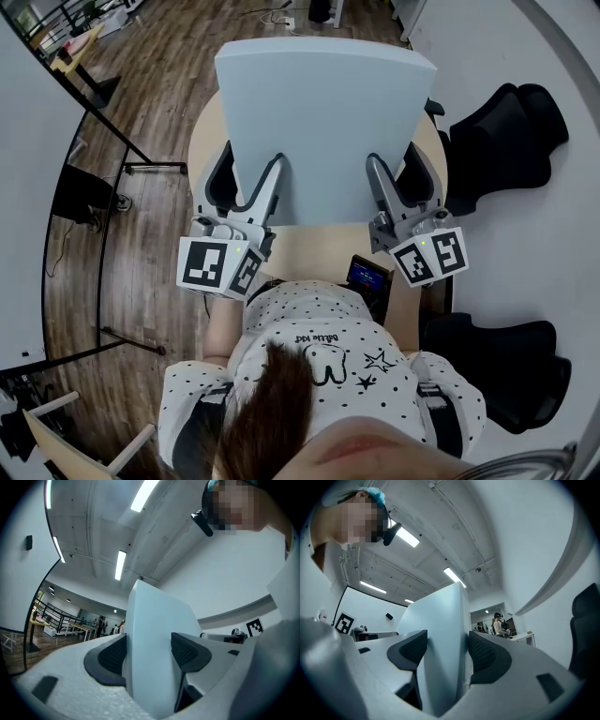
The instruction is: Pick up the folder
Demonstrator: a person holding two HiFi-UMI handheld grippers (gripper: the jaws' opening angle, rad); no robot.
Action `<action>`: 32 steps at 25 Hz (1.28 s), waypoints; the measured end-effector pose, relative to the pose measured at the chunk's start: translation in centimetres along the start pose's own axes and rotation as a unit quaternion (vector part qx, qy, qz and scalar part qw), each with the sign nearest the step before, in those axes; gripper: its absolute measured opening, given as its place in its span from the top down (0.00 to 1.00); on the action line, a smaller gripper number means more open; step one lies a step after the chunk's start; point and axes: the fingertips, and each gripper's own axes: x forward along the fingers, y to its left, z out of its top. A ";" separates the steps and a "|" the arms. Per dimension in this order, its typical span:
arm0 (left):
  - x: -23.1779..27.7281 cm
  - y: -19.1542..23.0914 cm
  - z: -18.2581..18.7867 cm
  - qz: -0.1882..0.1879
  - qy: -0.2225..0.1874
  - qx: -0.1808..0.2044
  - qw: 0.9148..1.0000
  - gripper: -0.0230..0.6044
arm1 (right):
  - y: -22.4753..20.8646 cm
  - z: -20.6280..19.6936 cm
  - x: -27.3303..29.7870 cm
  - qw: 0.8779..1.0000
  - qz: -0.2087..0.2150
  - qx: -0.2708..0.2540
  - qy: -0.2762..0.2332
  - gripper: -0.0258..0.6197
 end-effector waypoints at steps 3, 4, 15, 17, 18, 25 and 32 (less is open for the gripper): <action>-0.1 0.0 0.0 0.000 0.000 -0.002 1.000 0.50 | 0.0 0.0 -0.1 1.000 0.000 -0.001 0.000 0.53; 0.0 0.0 0.0 -0.001 0.000 -0.002 1.000 0.50 | 0.0 0.0 -0.1 1.000 -0.001 -0.001 0.000 0.53; 0.1 0.0 -0.3 -0.002 0.002 -0.010 1.000 0.50 | -0.2 -0.1 -0.1 1.000 -0.005 0.003 0.002 0.53; 0.1 0.0 -0.4 -0.002 0.003 -0.009 1.000 0.50 | -0.3 -0.2 -0.1 1.000 -0.005 0.003 0.003 0.53; 0.1 0.0 -0.5 -0.002 0.003 -0.009 1.000 0.50 | -0.3 -0.3 -0.1 1.000 -0.006 0.004 0.003 0.53; 0.2 0.2 -0.6 -0.001 0.005 -0.011 1.000 0.50 | -0.3 -0.5 0.0 1.000 -0.007 0.007 0.004 0.53; 0.3 0.1 -0.8 -0.004 0.009 -0.013 1.000 0.50 | -0.5 -0.6 -0.1 1.000 -0.011 0.008 0.005 0.53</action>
